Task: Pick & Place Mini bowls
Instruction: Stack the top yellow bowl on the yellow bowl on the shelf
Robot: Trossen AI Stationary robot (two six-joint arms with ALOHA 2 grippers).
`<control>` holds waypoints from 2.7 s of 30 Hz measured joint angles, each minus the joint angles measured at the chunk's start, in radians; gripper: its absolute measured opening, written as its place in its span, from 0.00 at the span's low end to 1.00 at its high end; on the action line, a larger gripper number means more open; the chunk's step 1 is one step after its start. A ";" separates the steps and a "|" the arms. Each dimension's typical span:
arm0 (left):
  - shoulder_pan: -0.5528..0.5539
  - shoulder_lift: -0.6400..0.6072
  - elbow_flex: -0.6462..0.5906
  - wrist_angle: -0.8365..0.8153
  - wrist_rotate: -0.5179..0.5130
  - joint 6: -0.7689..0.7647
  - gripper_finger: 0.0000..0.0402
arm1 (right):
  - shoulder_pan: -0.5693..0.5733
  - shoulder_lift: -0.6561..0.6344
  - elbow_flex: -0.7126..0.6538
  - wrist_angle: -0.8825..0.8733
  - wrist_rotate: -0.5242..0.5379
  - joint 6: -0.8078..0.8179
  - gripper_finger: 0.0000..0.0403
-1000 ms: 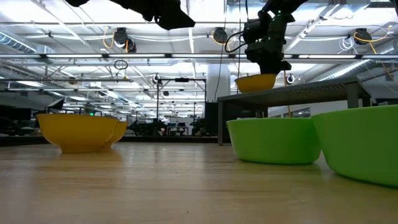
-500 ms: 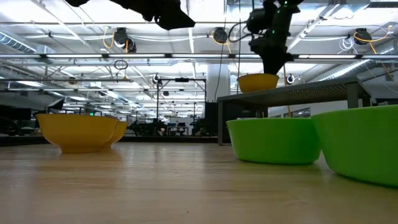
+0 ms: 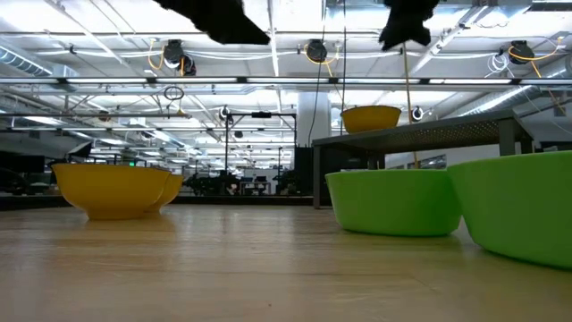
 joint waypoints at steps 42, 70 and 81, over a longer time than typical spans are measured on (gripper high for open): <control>0.391 -0.775 -0.495 -0.389 0.464 -0.686 0.97 | 0.714 -0.527 -1.035 1.360 -0.036 -0.509 0.26; 0.548 -0.547 -0.447 -0.874 0.539 -1.342 0.97 | 0.713 -0.480 -1.035 1.400 -0.035 -0.506 0.26; 0.575 -0.373 -0.447 -0.908 0.603 -1.243 0.97 | 0.713 -0.468 -1.035 1.407 -0.034 -0.507 0.26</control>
